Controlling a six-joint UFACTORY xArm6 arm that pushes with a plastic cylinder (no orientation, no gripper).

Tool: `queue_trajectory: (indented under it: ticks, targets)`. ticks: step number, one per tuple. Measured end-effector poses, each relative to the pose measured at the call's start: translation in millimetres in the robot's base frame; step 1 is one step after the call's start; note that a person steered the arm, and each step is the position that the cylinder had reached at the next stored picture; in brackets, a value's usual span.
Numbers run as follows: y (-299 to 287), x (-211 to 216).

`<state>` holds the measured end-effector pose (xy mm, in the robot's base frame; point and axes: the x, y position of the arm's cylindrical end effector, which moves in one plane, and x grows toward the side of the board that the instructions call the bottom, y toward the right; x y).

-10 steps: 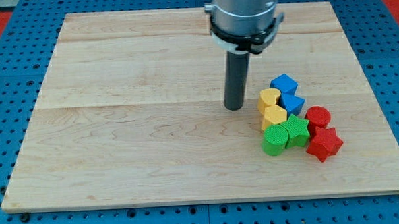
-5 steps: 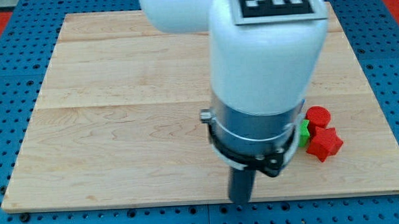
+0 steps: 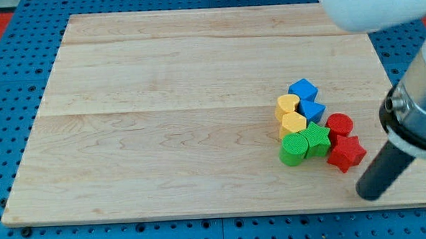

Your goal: Separate the blue blocks from the group of blocks

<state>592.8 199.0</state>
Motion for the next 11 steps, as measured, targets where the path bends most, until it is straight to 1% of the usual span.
queue_trajectory:
  ticks: [1, 2, 3, 4, 6, 7, 8, 9, 10, 11]
  targets:
    - [29.7, -16.6]
    - [44.0, -17.7]
    - [44.2, -22.5]
    - [44.2, -44.3]
    - [33.9, -132.0]
    - [10.9, -134.9]
    - [9.8, -109.1]
    - [-5.0, -86.6]
    - [-30.0, -87.6]
    - [-30.8, -109.9]
